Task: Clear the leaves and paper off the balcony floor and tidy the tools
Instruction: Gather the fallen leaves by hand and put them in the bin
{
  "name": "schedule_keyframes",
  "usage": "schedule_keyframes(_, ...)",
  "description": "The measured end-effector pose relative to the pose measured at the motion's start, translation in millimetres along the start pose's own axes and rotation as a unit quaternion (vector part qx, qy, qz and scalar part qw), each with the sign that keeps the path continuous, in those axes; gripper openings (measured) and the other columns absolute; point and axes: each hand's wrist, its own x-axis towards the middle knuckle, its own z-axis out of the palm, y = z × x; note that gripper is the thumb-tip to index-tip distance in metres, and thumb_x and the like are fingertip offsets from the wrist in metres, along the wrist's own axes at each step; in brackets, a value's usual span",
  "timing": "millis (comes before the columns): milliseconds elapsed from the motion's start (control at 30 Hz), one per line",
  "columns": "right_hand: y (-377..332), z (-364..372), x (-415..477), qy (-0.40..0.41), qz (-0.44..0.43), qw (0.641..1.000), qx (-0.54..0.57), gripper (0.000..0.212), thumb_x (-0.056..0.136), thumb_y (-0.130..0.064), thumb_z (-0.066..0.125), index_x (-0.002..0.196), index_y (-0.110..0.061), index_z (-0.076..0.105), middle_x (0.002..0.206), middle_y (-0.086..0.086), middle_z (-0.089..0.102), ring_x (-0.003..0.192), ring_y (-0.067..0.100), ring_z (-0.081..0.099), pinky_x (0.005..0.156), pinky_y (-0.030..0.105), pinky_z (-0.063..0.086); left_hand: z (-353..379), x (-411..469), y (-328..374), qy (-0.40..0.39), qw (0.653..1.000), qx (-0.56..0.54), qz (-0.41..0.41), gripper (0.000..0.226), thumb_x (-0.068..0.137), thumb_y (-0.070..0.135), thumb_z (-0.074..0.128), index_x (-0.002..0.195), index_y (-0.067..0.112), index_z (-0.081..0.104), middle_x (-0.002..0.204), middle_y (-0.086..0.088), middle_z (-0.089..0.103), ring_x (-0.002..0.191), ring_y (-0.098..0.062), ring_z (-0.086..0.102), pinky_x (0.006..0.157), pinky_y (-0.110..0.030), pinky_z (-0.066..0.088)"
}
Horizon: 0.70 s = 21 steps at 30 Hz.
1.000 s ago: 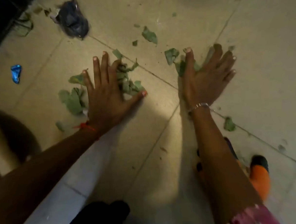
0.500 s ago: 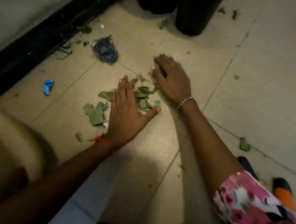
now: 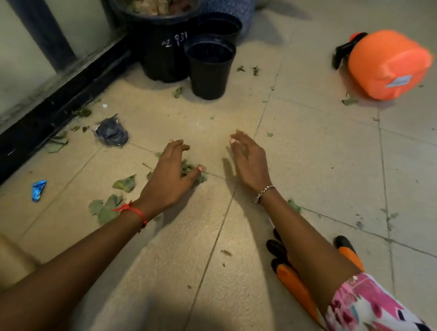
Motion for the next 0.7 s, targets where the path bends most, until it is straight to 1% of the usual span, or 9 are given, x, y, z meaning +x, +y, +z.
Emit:
schedule_keyframes(67, 13.7, -16.3, 19.3, 0.048, 0.020, 0.997, -0.063, 0.041, 0.100, -0.026, 0.041, 0.135, -0.005, 0.045, 0.149, 0.009, 0.036, 0.140, 0.020, 0.028, 0.114, 0.027, 0.020, 6.4, 25.2, 10.4, -0.024, 1.000, 0.000, 0.014, 0.057, 0.092, 0.027, 0.057, 0.140, 0.005, 0.035, 0.152, -0.010, 0.024, 0.139, -0.021, 0.024, 0.104, -0.013, 0.017)
schedule_keyframes(100, 22.6, -23.3, 29.9, 0.056, 0.027, 0.994, -0.093, 0.045, 0.100, -0.028, 0.040, 0.139, -0.005, 0.040, 0.152, 0.009, 0.030, 0.142, 0.020, 0.023, 0.115, 0.028, 0.017, 10.4, 39.7, 13.9, -0.029, 1.000, -0.003, 0.011, 0.058, 0.092, 0.027, 0.058, 0.140, 0.005, 0.033, 0.151, -0.009, 0.024, 0.138, -0.020, 0.026, 0.101, -0.012, 0.017)
schedule_keyframes(167, 41.0, -33.0, 56.3, 0.042, 0.036, 0.988, -0.144, 0.053, 0.100, -0.031, 0.038, 0.144, -0.003, 0.030, 0.155, 0.012, 0.021, 0.145, 0.022, 0.014, 0.117, 0.032, 0.014, 19.8, 76.2, 16.7, -0.016, 1.000, -0.007, -0.004, 0.063, 0.090, 0.028, 0.060, 0.141, 0.004, 0.031, 0.149, -0.011, 0.025, 0.135, -0.022, 0.030, 0.104, -0.017, 0.021)
schedule_keyframes(233, 56.8, -36.7, 82.9, 0.016, 0.033, 0.980, -0.194, 0.059, 0.100, -0.034, 0.038, 0.146, -0.002, 0.022, 0.156, 0.015, 0.016, 0.145, 0.026, 0.010, 0.119, 0.037, 0.013, 29.5, 111.9, 14.5, 0.026, 0.999, -0.004, -0.043, 0.071, 0.088, 0.030, 0.063, 0.143, 0.001, 0.027, 0.149, -0.016, 0.025, 0.136, -0.028, 0.029, 0.114, -0.031, 0.025)
schedule_keyframes(300, 67.1, -37.7, 112.6, 0.000, 0.013, 0.972, -0.233, 0.063, 0.099, -0.036, 0.040, 0.147, -0.003, 0.018, 0.156, 0.017, 0.012, 0.145, 0.028, 0.006, 0.119, 0.039, 0.011, 40.8, 137.3, 10.6, 0.082, 0.993, 0.020, -0.088, 0.077, 0.090, 0.034, 0.060, 0.145, -0.002, 0.020, 0.153, -0.020, 0.019, 0.141, -0.032, 0.020, 0.118, -0.041, 0.020)
schedule_keyframes(400, 69.9, -39.6, 164.0, -0.020, -0.012, 0.968, -0.250, 0.069, 0.098, -0.039, 0.042, 0.149, -0.005, 0.011, 0.157, 0.015, 0.006, 0.146, 0.026, 0.001, 0.120, 0.038, 0.008, 59.2, 150.6, 1.7, 0.126, 0.977, 0.099, -0.139, 0.078, 0.095, 0.043, 0.044, 0.148, -0.002, 0.008, 0.157, -0.019, 0.005, 0.146, -0.029, 0.004, 0.120, -0.036, 0.004)
schedule_keyframes(567, 66.2, -35.0, 253.2, -0.019, -0.004, 0.957, -0.289, 0.079, 0.092, -0.054, 0.043, 0.150, -0.010, 0.012, 0.158, 0.014, 0.004, 0.146, 0.026, 0.001, 0.119, 0.042, 0.009, 66.6, 157.0, -7.0, 0.126, 0.974, 0.131, -0.135, 0.082, 0.094, 0.050, 0.039, 0.149, 0.001, 0.003, 0.158, -0.017, -0.001, 0.147, -0.026, -0.001, 0.118, -0.034, -0.002)
schedule_keyframes(633, 66.6, -26.9, 275.5, -0.019, -0.014, 0.948, -0.318, 0.077, 0.092, -0.057, 0.040, 0.150, -0.015, 0.014, 0.158, 0.012, 0.006, 0.146, 0.026, 0.003, 0.119, 0.043, 0.008, 67.1, 159.4, -8.3, 0.126, 0.974, 0.133, -0.134, 0.083, 0.093, 0.052, 0.037, 0.149, 0.003, 0.002, 0.158, -0.015, -0.002, 0.147, -0.025, -0.003, 0.117, -0.033, -0.004)
schedule_keyframes(700, 67.3, -17.9, 288.8, -0.024, -0.041, 0.938, -0.345, 0.069, 0.093, -0.056, 0.037, 0.149, -0.021, 0.019, 0.158, 0.008, 0.011, 0.146, 0.024, 0.007, 0.118, 0.044, 0.007, 68.6, 159.3, -8.1, 0.130, 0.972, 0.136, -0.142, 0.086, 0.088, 0.057, 0.030, 0.150, 0.005, 0.001, 0.159, -0.014, -0.002, 0.147, -0.025, -0.003, 0.115, -0.032, -0.006)
